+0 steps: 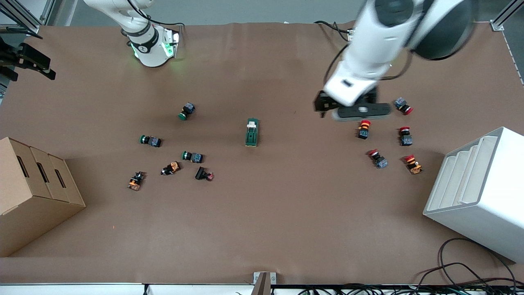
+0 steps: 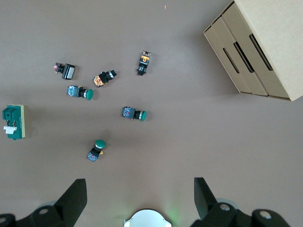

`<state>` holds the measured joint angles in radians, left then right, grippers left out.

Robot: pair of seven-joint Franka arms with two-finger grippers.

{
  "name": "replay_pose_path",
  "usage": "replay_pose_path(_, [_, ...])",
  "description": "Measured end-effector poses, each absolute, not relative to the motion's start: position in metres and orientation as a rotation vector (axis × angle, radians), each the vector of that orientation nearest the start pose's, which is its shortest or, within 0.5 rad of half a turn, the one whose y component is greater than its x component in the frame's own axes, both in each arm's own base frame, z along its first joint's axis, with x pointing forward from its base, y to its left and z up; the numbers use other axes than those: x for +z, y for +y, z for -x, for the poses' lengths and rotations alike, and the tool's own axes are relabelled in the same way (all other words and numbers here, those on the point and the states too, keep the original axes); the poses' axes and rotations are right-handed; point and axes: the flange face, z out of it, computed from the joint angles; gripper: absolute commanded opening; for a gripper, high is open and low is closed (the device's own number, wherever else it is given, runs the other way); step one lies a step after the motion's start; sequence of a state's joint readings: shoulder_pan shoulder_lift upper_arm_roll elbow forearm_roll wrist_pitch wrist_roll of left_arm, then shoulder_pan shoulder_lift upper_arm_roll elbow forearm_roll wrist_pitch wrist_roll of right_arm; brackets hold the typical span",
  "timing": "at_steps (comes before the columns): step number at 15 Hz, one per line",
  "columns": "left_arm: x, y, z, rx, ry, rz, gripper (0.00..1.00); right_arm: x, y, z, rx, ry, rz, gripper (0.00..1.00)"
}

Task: Close load switch with both arms
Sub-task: 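Move the left gripper over the green switch base, then lower the left gripper onto the switch while the right gripper reaches the handle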

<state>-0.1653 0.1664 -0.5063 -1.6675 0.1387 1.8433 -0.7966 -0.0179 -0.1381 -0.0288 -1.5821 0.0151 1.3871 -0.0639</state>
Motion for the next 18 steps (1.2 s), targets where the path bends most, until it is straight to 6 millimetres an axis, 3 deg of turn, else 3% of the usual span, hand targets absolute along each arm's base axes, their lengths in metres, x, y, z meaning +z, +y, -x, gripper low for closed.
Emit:
replay_pose_path(2, [0.476,-0.411,-0.472,-0.14,-0.216,3.065,1.0,0.676,-0.023,-0.49,0.088,-0.03,3.118,1.0])
replay_pose_path(3, [0.445,-0.446,-0.453,-0.175,-0.239,3.036,1.0,0.676,-0.023,-0.49,0.087,-0.029,3.118,1.0])
replay_pose_path(6, [0.387,-0.5,-0.419,-0.263,-0.292,2.995,1.0,0.669,-0.025,-0.494,0.109,-0.022,3.116,1.0])
replay_pose_path(8, [0.345,-0.532,-0.388,-0.386,-0.319,2.938,1.0,0.654,-0.027,-0.504,0.157,-0.018,3.114,1.0])
replay_pose_path(13, [0.251,-0.588,-0.3,-0.612,-0.354,2.862,1.0,0.614,-0.031,-0.533,0.227,-0.006,3.113,1.0])
replay_pose_path(16, [0.21,-0.608,-0.252,-0.749,-0.406,2.856,0.99,0.581,-0.035,-0.554,0.284,0.0,3.119,1.0])
replay_pose_path(18, [0.192,-0.617,-0.224,-0.829,-0.41,2.865,0.99,0.566,-0.033,-0.561,0.315,0.042,3.113,1.0])
